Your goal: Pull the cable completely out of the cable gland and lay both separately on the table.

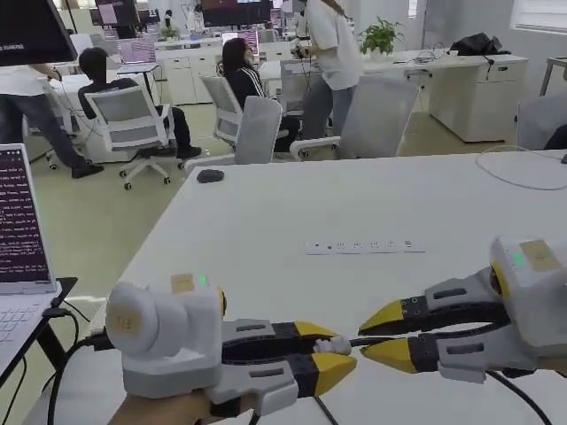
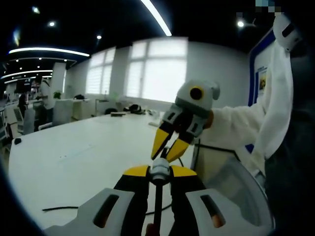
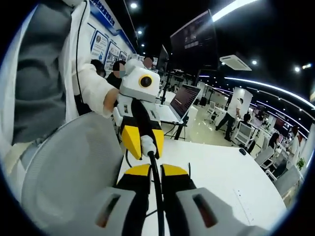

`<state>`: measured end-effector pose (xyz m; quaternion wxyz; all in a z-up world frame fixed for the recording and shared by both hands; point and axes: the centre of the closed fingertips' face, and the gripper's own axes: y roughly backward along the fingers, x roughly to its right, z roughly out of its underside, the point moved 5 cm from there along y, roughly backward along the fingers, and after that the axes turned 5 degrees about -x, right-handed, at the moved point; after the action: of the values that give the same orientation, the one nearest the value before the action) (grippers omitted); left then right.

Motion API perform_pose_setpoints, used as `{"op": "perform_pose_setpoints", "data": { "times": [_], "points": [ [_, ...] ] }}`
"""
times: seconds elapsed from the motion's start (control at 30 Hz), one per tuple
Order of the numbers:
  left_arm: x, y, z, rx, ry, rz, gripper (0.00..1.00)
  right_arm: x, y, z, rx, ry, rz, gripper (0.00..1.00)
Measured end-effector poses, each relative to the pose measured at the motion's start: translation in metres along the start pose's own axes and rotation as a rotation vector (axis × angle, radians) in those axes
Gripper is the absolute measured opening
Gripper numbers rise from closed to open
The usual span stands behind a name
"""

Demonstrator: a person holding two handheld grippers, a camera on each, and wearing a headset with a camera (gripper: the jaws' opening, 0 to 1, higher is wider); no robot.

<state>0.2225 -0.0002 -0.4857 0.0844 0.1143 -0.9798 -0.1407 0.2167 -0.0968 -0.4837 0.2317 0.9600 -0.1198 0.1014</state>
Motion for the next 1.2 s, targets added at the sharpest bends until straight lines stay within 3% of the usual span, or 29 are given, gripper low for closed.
{"op": "perform_pose_setpoints", "data": {
  "times": [0.37,0.83,1.2],
  "points": [
    [-0.004,0.001,0.000,0.003,0.004,-0.014,0.17,0.002,0.000,0.005,0.018,0.014,0.003,0.02],
    [-0.010,0.013,0.003,0.005,0.013,-0.053,0.17,0.007,0.011,0.023,0.020,-0.036,0.039,0.02],
    [-0.015,0.025,0.004,0.015,0.025,-0.087,0.17,0.010,0.024,0.055,-0.012,-0.110,0.073,0.02]
  ]
}}
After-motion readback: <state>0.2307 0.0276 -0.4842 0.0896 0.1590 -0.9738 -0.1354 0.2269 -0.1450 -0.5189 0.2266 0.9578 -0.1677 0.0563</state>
